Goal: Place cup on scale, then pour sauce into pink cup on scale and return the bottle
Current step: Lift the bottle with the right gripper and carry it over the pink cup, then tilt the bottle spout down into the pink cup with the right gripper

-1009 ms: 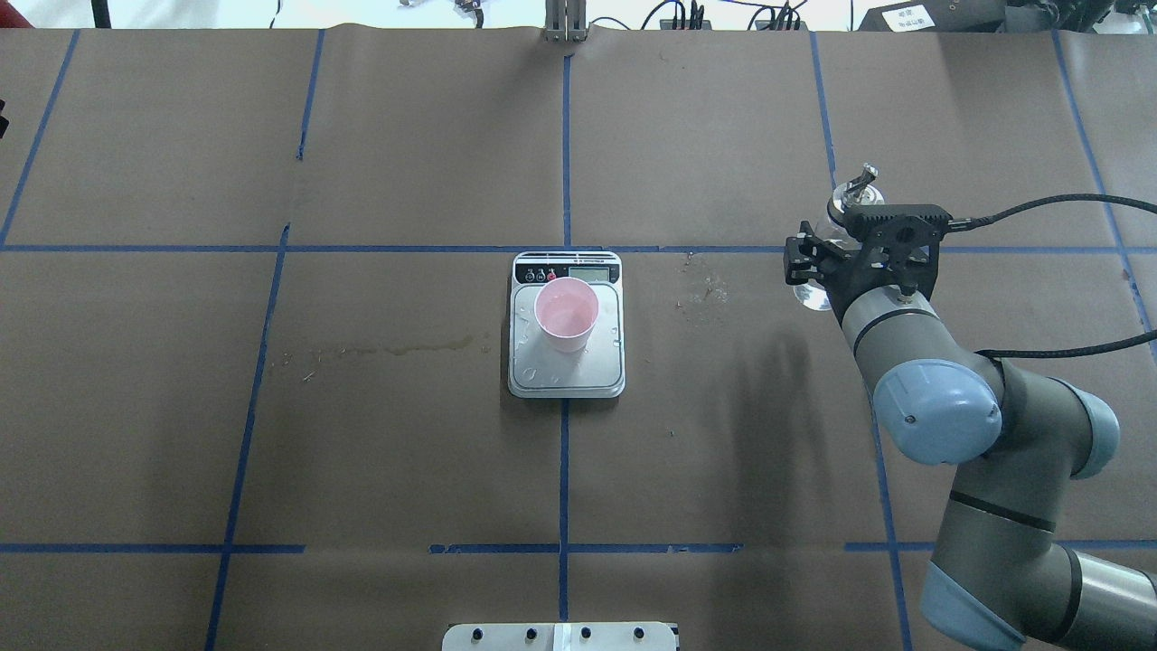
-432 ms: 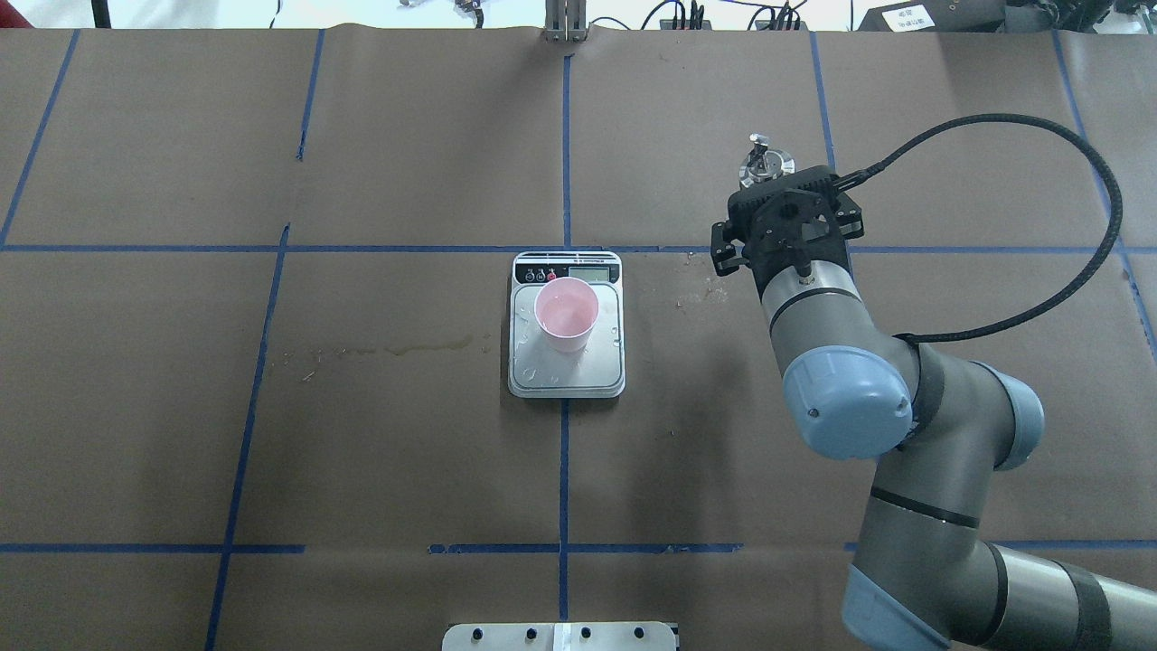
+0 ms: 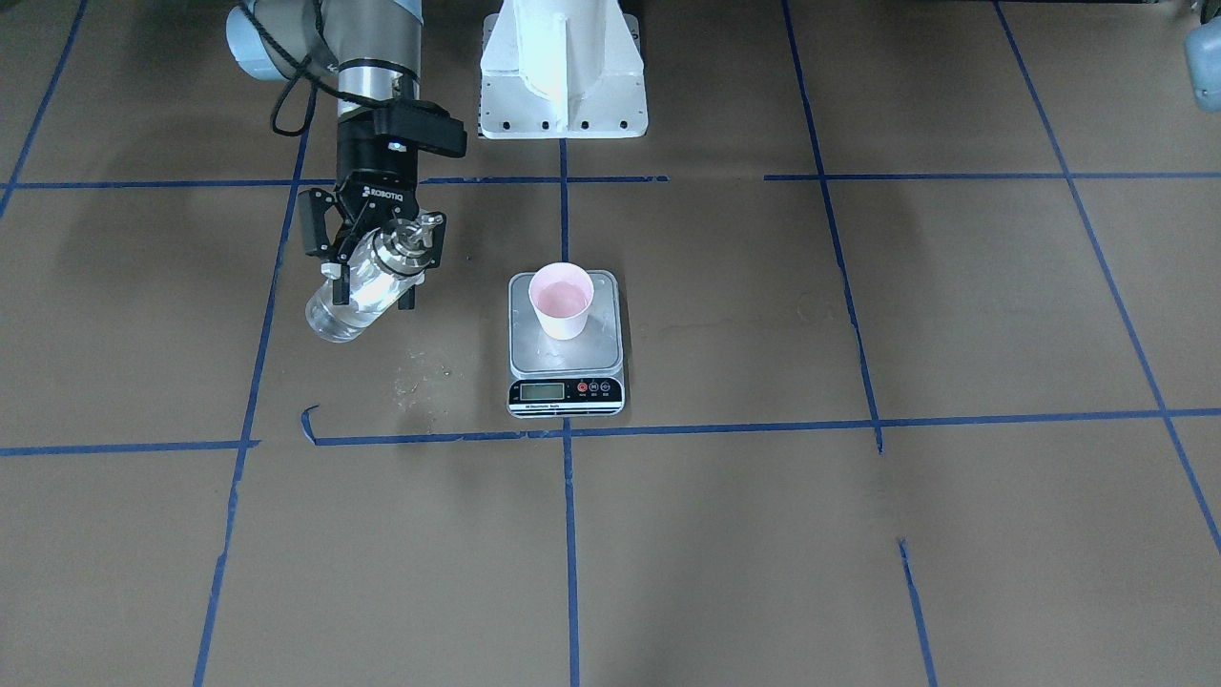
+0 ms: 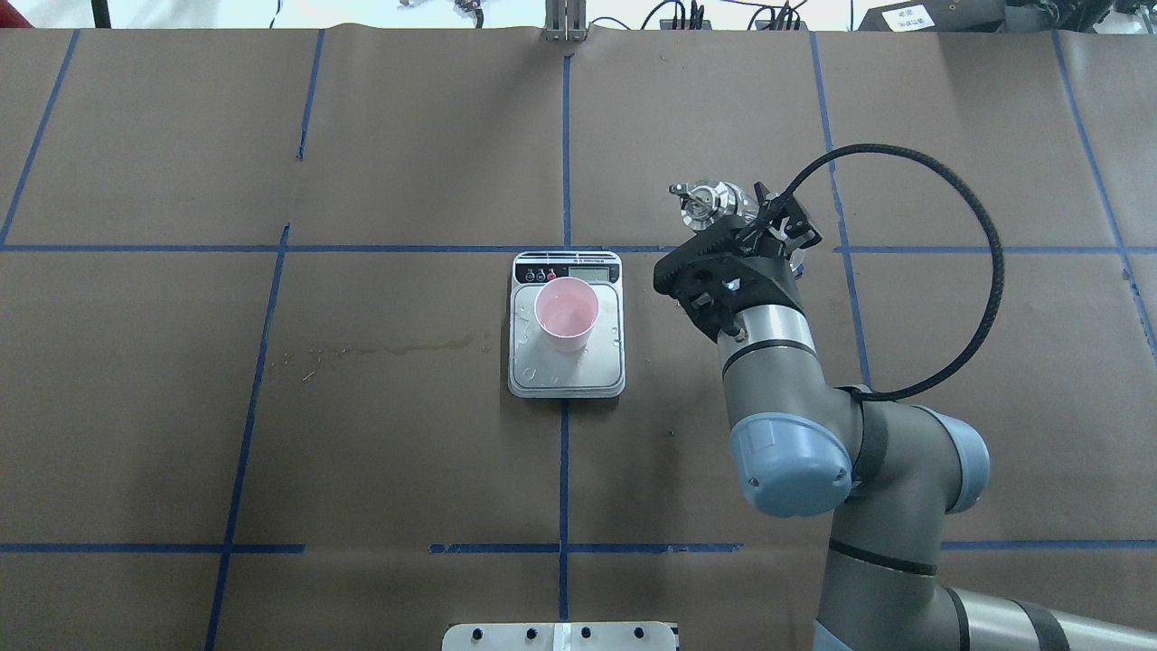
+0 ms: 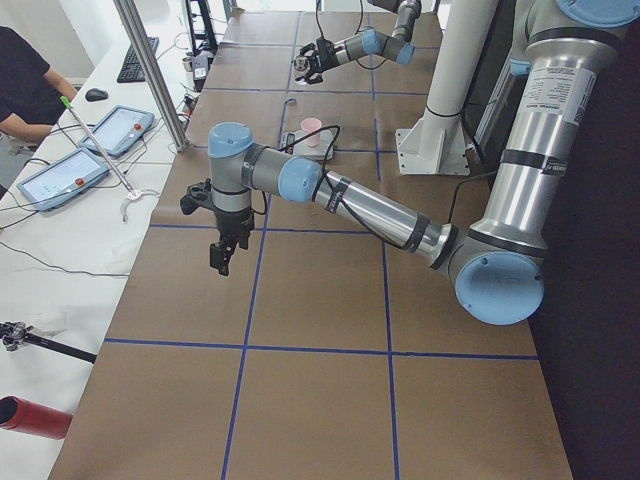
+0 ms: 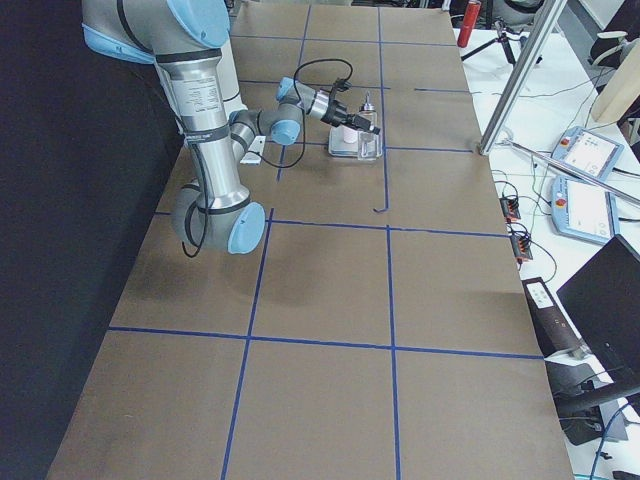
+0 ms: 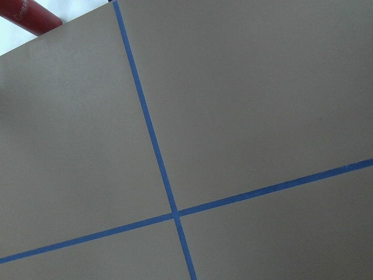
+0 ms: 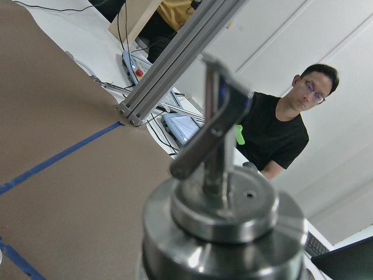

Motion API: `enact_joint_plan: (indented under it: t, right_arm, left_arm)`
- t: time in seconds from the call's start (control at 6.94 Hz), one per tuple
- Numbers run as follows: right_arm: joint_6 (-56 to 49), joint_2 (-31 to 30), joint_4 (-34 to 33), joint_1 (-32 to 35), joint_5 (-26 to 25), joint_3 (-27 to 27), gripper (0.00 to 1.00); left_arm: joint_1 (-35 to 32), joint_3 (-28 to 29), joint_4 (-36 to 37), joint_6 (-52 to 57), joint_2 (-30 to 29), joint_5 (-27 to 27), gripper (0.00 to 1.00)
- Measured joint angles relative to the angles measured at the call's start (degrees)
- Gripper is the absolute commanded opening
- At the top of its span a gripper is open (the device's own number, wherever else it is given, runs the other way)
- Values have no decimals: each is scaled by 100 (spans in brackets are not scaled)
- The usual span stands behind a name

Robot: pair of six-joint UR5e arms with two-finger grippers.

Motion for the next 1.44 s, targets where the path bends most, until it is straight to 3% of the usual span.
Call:
enact_joint_plan:
  t: [0.29, 0.58, 1.01, 1.44]
  right_arm:
    - [-957, 211, -35, -288, -957, -349, 0]
    - [-1469, 265, -44, -370, -1447, -731, 0]
    - [-1717, 491, -42, -458, -1845, -1528, 0]
    - [-2662, 739, -46, -489, -2140, -1818, 0]
  left_arm:
    - [-19, 419, -1027, 47, 536, -307, 100]
    - [-44, 588, -1415, 7, 853, -643, 100]
    - [-59, 573, -1475, -253, 812, -745, 100]
    - [-77, 602, -1704, -265, 818, -735, 100]
